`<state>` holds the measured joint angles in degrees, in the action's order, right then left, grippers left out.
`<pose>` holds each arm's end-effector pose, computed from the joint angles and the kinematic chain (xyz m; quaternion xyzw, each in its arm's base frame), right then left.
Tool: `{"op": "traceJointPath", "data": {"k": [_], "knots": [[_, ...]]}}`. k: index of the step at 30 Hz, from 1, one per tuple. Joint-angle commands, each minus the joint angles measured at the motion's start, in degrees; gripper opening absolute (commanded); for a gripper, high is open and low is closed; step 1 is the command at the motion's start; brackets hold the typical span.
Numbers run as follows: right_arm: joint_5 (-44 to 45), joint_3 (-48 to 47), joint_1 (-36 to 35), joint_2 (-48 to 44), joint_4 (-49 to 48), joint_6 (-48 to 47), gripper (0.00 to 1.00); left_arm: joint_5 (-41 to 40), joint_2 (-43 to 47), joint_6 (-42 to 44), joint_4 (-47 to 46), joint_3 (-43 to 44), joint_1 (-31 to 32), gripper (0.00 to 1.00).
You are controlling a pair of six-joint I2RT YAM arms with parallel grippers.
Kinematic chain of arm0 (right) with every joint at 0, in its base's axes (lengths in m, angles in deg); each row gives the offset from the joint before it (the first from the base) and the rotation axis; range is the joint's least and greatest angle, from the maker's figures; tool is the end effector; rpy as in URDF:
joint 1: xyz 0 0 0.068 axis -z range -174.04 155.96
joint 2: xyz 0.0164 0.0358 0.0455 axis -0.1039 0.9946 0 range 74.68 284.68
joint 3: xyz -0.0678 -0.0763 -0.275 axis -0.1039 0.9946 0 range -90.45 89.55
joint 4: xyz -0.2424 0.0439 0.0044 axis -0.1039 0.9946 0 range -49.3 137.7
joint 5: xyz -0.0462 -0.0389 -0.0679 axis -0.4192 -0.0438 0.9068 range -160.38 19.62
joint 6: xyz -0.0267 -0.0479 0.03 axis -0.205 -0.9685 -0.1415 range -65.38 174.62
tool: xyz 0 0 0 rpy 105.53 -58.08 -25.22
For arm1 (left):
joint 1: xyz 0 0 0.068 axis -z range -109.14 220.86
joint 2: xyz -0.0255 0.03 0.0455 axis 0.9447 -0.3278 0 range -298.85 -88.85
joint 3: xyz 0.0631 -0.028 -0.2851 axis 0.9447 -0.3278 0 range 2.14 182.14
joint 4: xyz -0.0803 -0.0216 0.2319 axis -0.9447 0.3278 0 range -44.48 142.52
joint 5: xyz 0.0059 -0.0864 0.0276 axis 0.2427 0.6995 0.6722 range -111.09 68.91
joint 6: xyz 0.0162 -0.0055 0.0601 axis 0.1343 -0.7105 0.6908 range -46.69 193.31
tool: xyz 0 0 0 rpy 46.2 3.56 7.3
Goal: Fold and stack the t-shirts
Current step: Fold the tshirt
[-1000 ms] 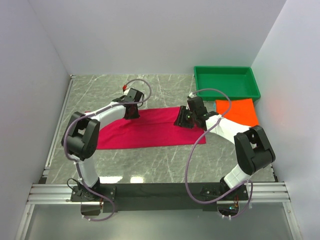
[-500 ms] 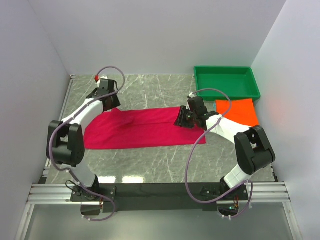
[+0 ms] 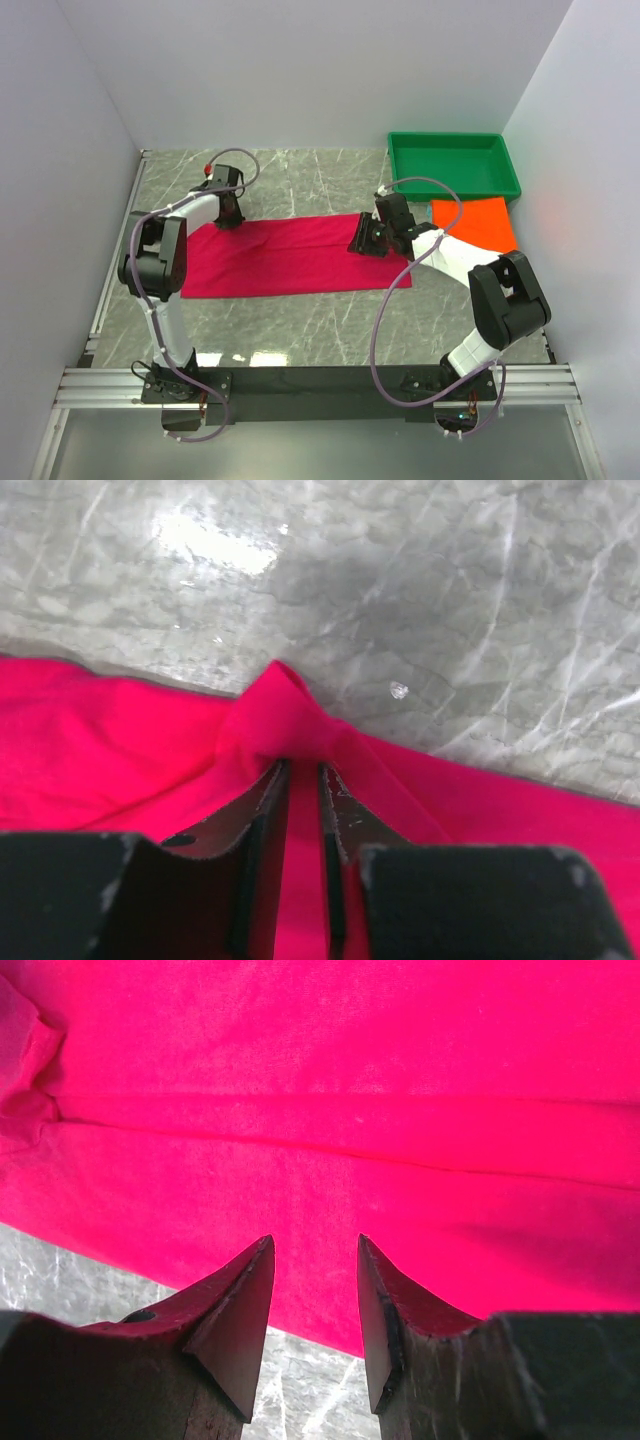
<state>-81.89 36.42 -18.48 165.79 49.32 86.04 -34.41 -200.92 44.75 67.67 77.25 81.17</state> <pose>0.2927 0.1434 0.2175 0.0193 0.9250 0.2546 0.2814 0.4032 -0.0621 0.1848 -0.1823 0.9403 0.0174 0.2867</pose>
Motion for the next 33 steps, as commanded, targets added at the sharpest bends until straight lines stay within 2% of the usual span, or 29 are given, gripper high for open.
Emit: {"op": "traceJointPath", "data": {"k": [1, 3, 7, 10, 13, 20, 24, 33], "knots": [[1.31, -1.11, 0.63, -1.46, 0.69, -1.45, 0.46, 0.67, -0.87, -0.01, 1.84, 0.83, 1.03, 0.24], [2.54, -1.63, 0.98, -1.99, 2.09, -2.23, 0.46, 0.23, 1.67, -0.53, 1.93, 0.39, 1.03, 0.25], [4.38, -2.07, 2.03, -3.13, 4.03, -3.46, 0.46, -1.00, 8.35, -2.29, 2.89, -0.40, 1.03, 0.34], [4.83, -2.42, 2.21, -3.92, 4.91, -4.52, 0.46, -1.79, 12.92, -3.70, 2.55, -1.63, 0.86, 0.52], [4.13, -2.25, 2.30, -4.27, 5.09, -4.70, 0.46, -2.94, 14.25, -4.14, 1.84, -1.46, -0.45, 0.58], [4.30, -1.19, 2.30, -5.41, 5.18, -4.61, 0.46, -2.32, 3.81, -6.95, 5.52, 7.66, -2.66, 0.56], [4.13, -0.58, 2.30, -5.68, 5.35, -4.70, 0.46, -3.20, -2.78, -6.61, 6.24, 12.06, -2.66, 0.52], [4.21, -0.05, 2.30, -5.68, 5.18, -4.70, 0.46, -2.50, -6.66, -5.63, 6.94, 14.36, -2.66, 0.42]]}}
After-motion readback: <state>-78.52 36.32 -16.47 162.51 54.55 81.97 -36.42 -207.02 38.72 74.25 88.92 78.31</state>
